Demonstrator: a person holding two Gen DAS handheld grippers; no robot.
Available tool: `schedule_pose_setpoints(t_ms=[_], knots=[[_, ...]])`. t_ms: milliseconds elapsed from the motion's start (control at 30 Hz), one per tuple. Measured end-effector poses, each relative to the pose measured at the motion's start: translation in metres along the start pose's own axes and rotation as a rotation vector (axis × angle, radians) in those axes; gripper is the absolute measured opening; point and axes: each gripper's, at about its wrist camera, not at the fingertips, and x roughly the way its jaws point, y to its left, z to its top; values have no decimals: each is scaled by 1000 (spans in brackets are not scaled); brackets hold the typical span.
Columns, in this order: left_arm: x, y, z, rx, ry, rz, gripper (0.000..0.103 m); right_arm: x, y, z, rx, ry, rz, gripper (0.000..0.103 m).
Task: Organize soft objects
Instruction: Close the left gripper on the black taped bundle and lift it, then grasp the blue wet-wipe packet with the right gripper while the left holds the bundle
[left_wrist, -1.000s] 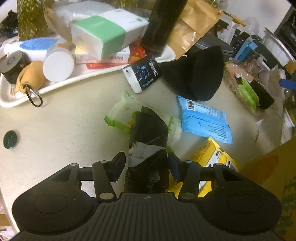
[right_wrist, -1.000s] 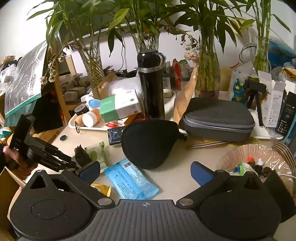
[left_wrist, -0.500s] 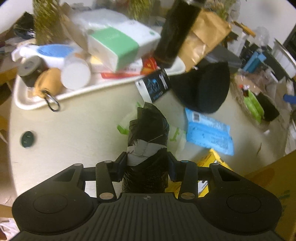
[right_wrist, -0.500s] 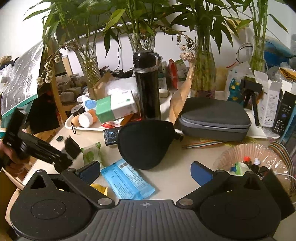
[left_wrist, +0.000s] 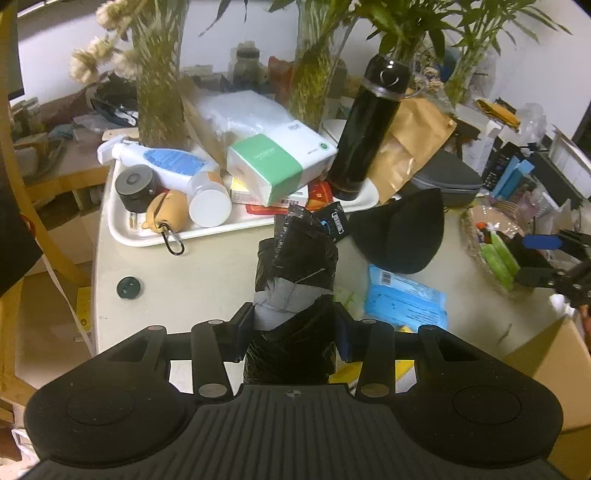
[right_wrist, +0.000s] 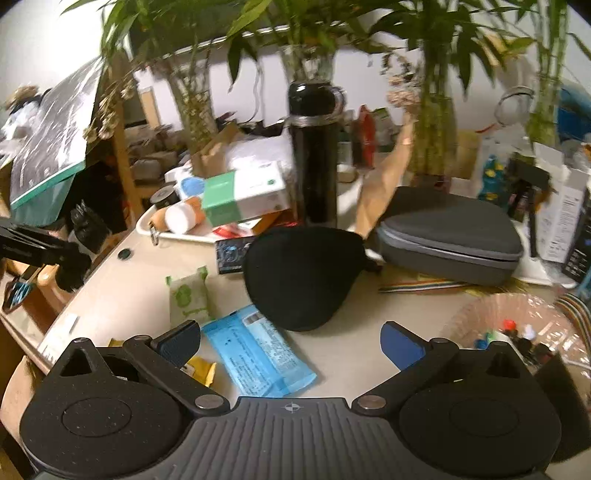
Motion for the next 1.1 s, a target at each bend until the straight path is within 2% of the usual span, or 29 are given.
schedule_pose_setpoints(t_ms=[333,400,467,800,1100], knots=[[-16,6,-4,-28,-41,22,43,41,0,6,-49,103,121,102],[-17,6,-3,-25,-43,28,43,51,0,6,-66,127,124,101],[-18,5,-3,-18,-52,30,43,59,0,4,-93,151,133,94],[-20,-3,-1,15,-72,31,43,95,5,0,-184,231,192,88],[-19,0,0,-3,-71,28,43,128,16,-7,-303,314,219,84]])
